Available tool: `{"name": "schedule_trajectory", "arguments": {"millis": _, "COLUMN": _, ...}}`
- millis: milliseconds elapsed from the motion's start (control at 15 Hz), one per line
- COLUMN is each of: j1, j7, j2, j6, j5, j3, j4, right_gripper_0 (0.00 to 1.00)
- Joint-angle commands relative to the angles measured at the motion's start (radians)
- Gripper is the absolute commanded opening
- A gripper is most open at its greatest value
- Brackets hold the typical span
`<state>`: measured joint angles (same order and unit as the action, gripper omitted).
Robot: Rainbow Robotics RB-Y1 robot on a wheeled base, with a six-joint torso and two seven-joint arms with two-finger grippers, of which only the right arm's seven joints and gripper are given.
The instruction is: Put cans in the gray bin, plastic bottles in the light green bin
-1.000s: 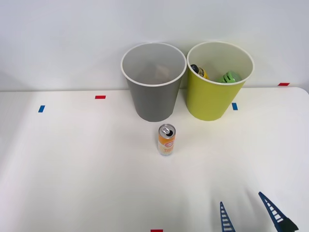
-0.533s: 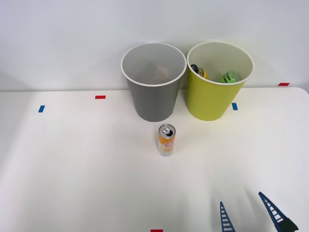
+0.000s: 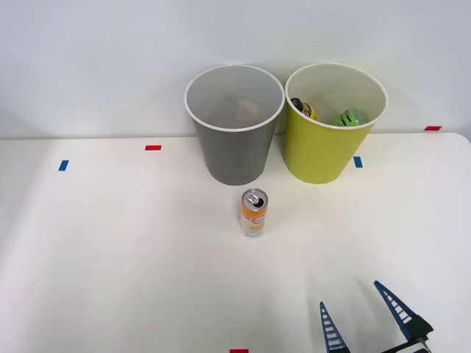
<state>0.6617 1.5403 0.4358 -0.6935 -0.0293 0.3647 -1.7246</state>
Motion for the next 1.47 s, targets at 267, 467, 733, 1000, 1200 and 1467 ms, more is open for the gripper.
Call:
{"name": "schedule_trajectory", "arguments": {"millis": 267, "j1": -0.221, "j7": 0.004, "j2": 0.192, "j6": 0.0, "j5": -0.199, "j3": 0.204, "j4": -0.004, "right_gripper_0": 1.0}}
{"name": "schedule_trajectory", "arguments": {"millis": 467, "j1": -0.321, "j7": 0.014, "j2": 0.201, "j6": 0.054, "j5": -0.241, "j3": 0.249, "j4": -0.004, "right_gripper_0": 1.0}}
{"name": "schedule_trajectory", "arguments": {"millis": 733, "j1": -0.413, "j7": 0.017, "j2": 0.173, "j6": 0.081, "j5": -0.264, "j3": 0.269, "j4": 0.031, "right_gripper_0": 1.0}}
{"name": "schedule_trajectory", "arguments": {"millis": 1000, "j1": -0.507, "j7": 0.018, "j2": 0.103, "j6": 0.08, "j5": -0.274, "j3": 0.293, "j4": 0.123, "right_gripper_0": 1.0}}
{"name": "schedule_trajectory", "arguments": {"millis": 1200, "j1": -0.571, "j7": 0.026, "j2": 0.034, "j6": 0.078, "j5": -0.273, "j3": 0.31, "j4": 0.197, "right_gripper_0": 1.0}}
{"name": "schedule_trajectory", "arguments": {"millis": 1467, "j1": -0.682, "j7": 0.046, "j2": -0.054, "j6": 0.039, "j5": -0.262, "j3": 0.316, "j4": 0.353, "right_gripper_0": 1.0}}
